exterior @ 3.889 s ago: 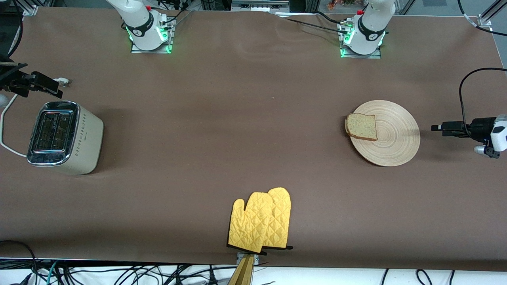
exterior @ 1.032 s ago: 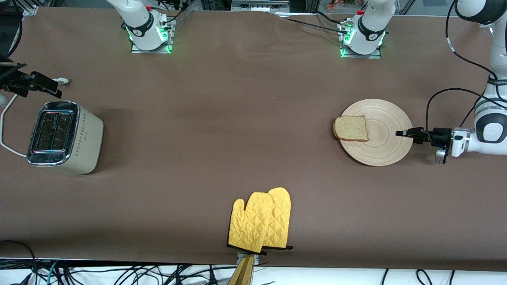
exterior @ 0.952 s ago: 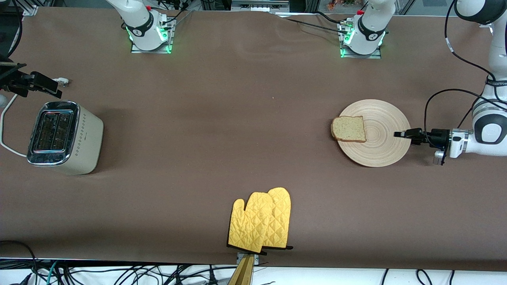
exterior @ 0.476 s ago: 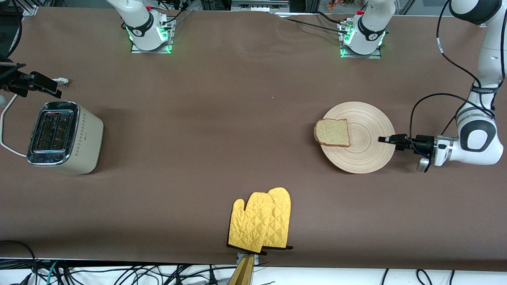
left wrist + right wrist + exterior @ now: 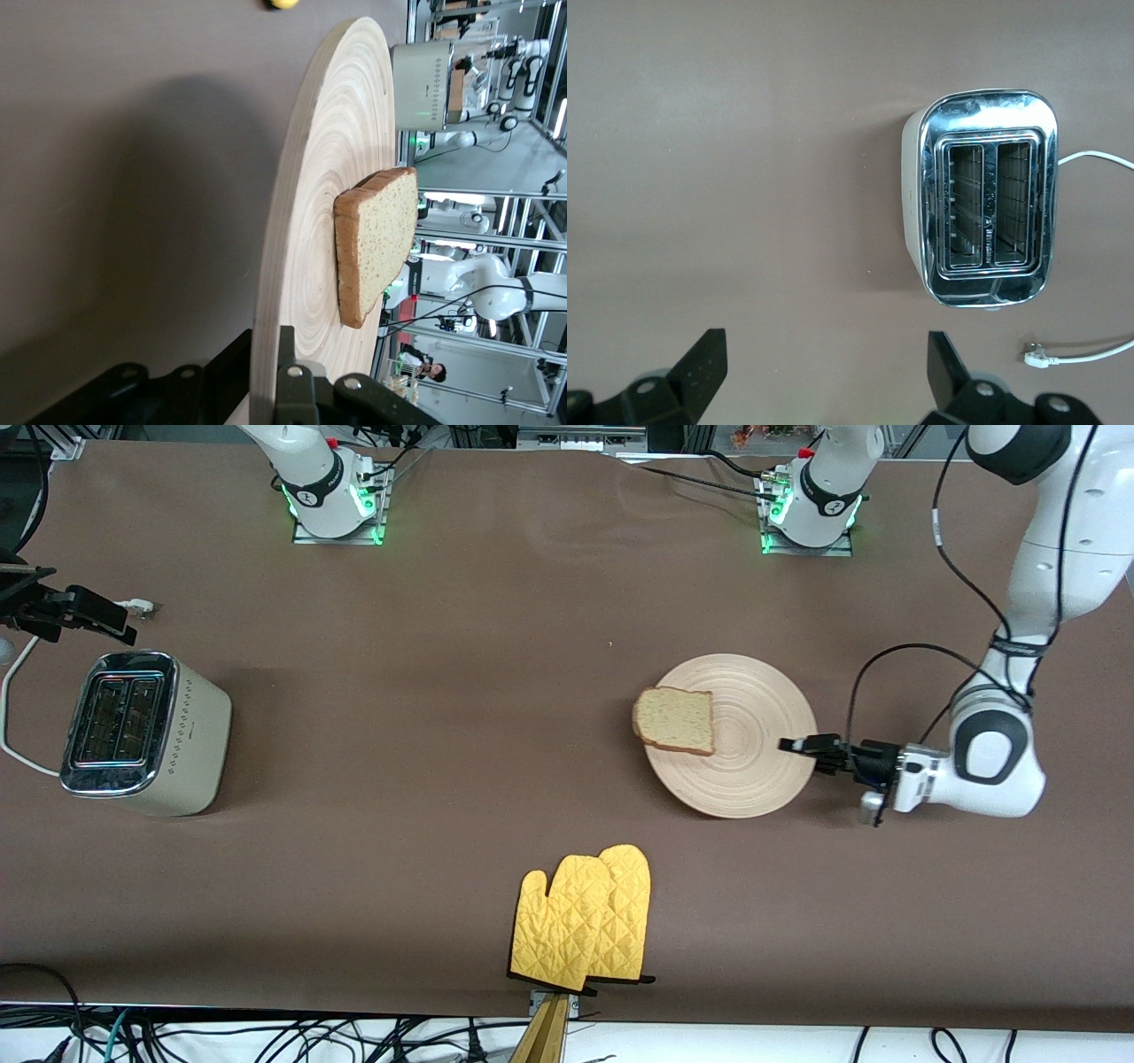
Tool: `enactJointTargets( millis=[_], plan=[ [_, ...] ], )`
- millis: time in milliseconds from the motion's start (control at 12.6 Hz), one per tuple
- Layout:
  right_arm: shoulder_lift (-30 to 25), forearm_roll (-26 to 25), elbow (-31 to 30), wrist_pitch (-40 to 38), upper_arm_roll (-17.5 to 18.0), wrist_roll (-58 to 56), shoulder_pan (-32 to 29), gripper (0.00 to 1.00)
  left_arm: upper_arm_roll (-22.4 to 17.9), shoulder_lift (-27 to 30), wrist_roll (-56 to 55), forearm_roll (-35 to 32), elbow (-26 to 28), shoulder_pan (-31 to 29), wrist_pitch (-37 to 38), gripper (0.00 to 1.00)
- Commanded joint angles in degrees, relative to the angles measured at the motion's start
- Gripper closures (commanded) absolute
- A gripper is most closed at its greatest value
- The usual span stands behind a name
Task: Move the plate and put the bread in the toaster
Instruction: 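Keep pushing the plate with the left gripper to the table middle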
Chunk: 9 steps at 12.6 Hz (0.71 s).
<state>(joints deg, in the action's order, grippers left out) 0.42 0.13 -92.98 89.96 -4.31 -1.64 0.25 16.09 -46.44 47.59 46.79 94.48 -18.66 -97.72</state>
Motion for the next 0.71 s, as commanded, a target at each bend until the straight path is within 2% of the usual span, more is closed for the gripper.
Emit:
enactJointTargets(
  millis=[0,317,635],
  plan=[
    [0.20,-0.13,0.78,-0.84,0.01,-0.03,-0.16,0.00,-0.09,0.12,0.84,7.15,0.27,6.85,-3.43,1.00],
    [0.20,-0.13,0.78,-0.67,0.01,-0.12,-0.16,0.00,-0.53,-0.93,0.76,17.71,0.27,18.46,-13.53,1.00],
    [0.28,-0.13,0.78,-0.67,-0.08,-0.12,-0.34,0.00,-2.28,-2.69,-0.12,27.28,0.35,28.21,-19.86,1.00]
  ],
)
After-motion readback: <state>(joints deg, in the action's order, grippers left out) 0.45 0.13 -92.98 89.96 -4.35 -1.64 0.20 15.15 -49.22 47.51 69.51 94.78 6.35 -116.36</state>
